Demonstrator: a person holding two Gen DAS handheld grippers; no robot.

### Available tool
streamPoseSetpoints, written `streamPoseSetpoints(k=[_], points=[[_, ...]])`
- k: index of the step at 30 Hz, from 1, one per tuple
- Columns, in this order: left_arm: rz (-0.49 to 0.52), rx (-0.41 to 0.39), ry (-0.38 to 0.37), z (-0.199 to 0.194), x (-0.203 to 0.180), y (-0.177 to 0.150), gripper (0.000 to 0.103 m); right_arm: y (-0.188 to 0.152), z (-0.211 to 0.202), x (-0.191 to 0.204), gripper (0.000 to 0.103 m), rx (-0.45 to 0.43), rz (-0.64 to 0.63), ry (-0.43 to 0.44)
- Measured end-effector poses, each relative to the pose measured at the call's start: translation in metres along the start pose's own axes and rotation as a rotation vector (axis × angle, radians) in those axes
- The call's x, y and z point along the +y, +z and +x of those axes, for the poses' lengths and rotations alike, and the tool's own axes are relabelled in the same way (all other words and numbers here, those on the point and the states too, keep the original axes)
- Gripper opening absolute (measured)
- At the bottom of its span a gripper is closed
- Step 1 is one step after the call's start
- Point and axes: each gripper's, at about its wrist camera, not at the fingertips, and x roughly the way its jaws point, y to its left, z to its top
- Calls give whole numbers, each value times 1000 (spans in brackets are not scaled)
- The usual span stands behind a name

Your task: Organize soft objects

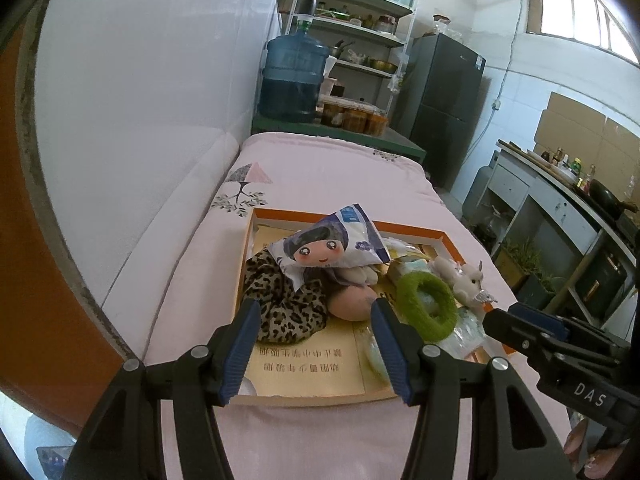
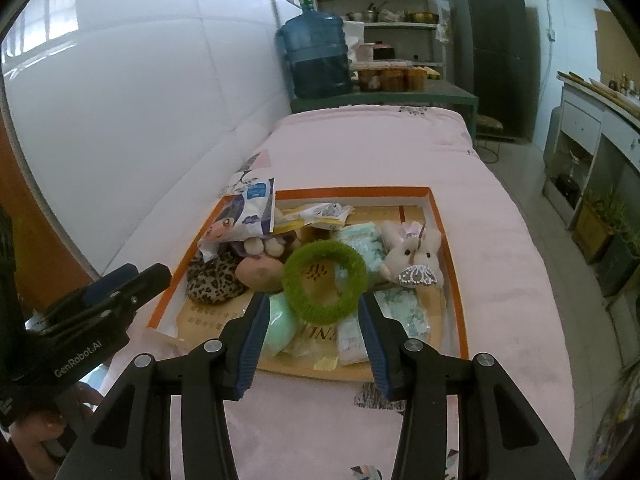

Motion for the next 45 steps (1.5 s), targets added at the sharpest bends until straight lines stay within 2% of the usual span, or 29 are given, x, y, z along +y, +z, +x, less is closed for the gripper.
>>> streamPoseSetpoints(k=[28,45], points=[[17,-18,26,-31,-3,-8,57,-15,-31,15,47,-24,-13,2],[18,-36,75,-64,-5,-31,57,-34,-52,28,48,-30,-29,-3]])
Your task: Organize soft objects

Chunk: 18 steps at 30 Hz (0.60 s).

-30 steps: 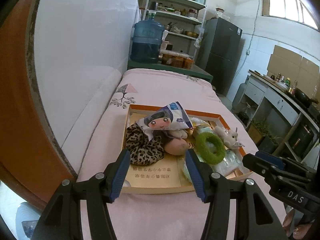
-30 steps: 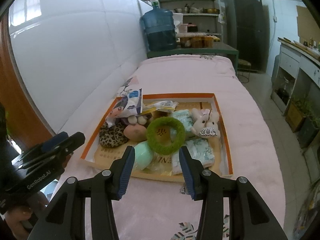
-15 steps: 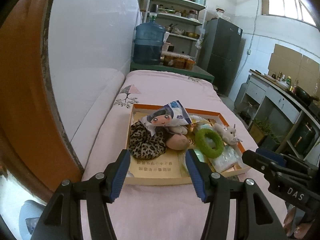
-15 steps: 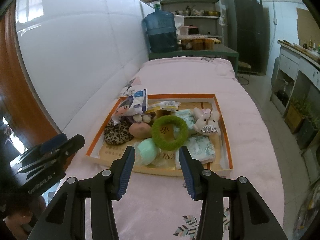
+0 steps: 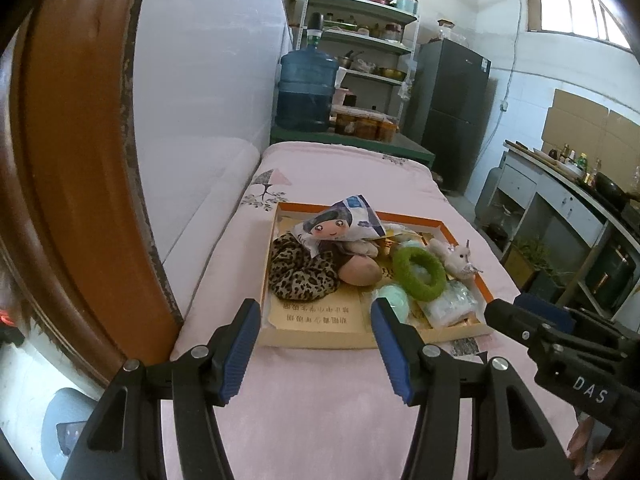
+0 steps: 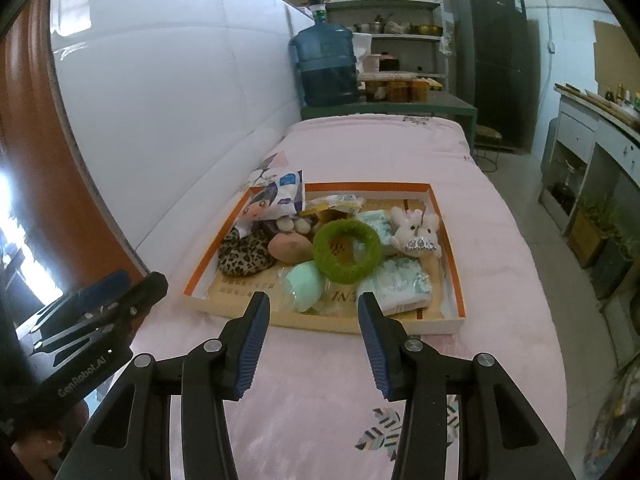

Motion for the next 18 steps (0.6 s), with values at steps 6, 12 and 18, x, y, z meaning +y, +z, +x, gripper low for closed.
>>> streamPoseSetpoints(k=[6,12,18], points=[[11,-9,2,-9,-4,-4,57,-7,-7,3,48,4,0,-1],[12,-17,6,-16,-9,-6,57,-11,-14,4,48,-8,-2,0],[14,-20,11,-19,-10,-7,57,-17,-26,7,48,-17,-3,-3]])
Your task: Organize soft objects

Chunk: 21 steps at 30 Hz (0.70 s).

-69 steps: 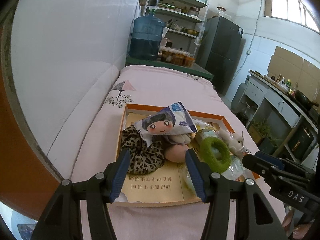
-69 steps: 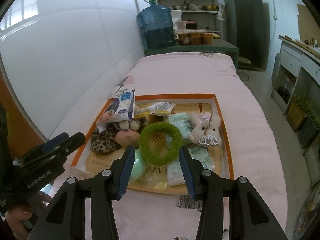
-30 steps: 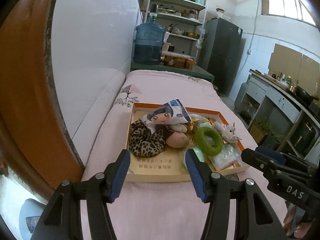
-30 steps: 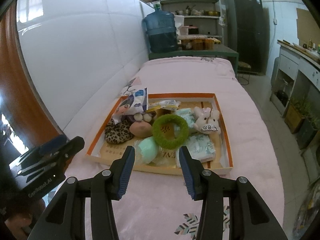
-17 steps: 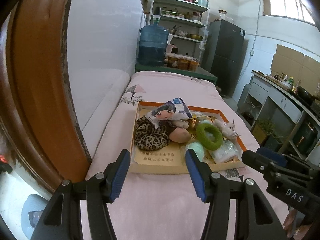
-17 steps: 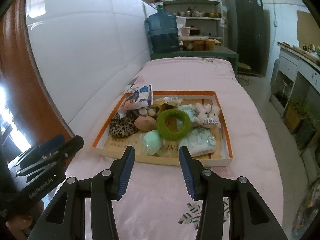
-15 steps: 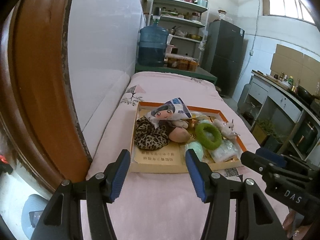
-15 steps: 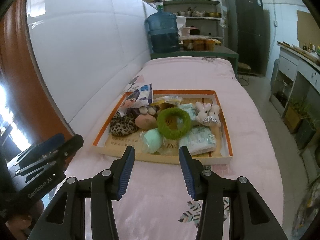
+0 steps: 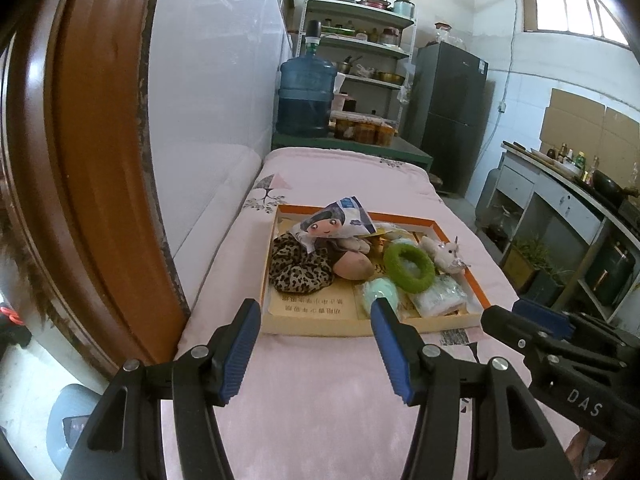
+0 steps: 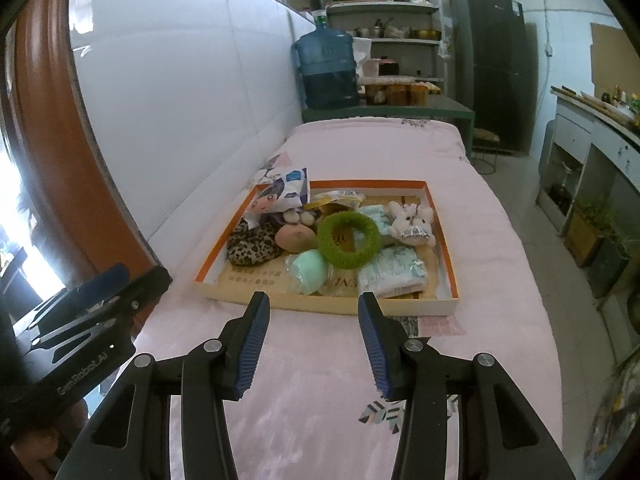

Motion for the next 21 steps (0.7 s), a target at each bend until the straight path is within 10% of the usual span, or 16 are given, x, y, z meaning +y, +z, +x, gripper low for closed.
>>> streamPoseSetpoints(k=[21], points=[[11,-42,74,-50,-16,-13,57,-18,-51,13,48,-65,-17,-82]])
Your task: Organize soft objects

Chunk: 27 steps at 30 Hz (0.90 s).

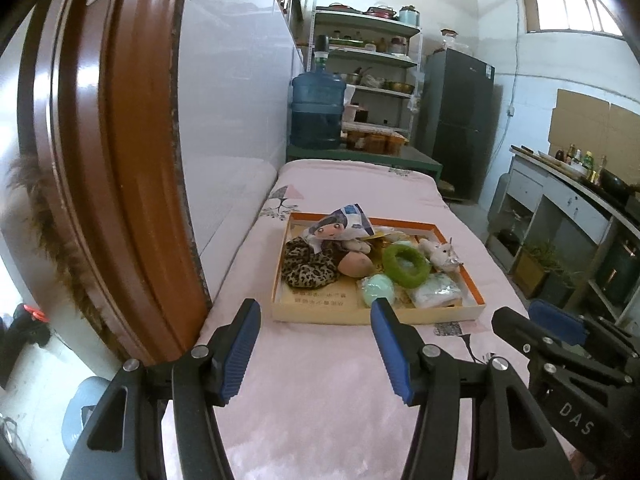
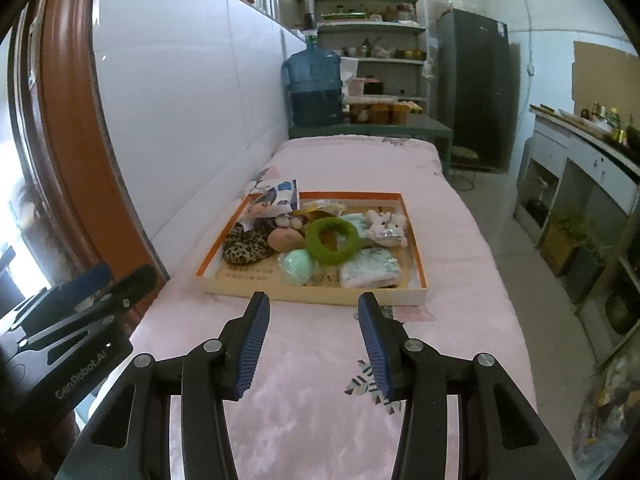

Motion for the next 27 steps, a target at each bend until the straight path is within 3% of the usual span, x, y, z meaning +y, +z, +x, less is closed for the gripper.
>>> streamPoseSetpoints(k=[6,20,27], points=[[-11,9,12,-15,1,-2,57,-5,-13,0,48,2,36,16],[32,14,0,-39,-9,-12,57,-22,-41,18,48,-7,5,-67],[-2,11,23,-45,-3,-15,57,-23,-43,21,48,-17,6,-63]])
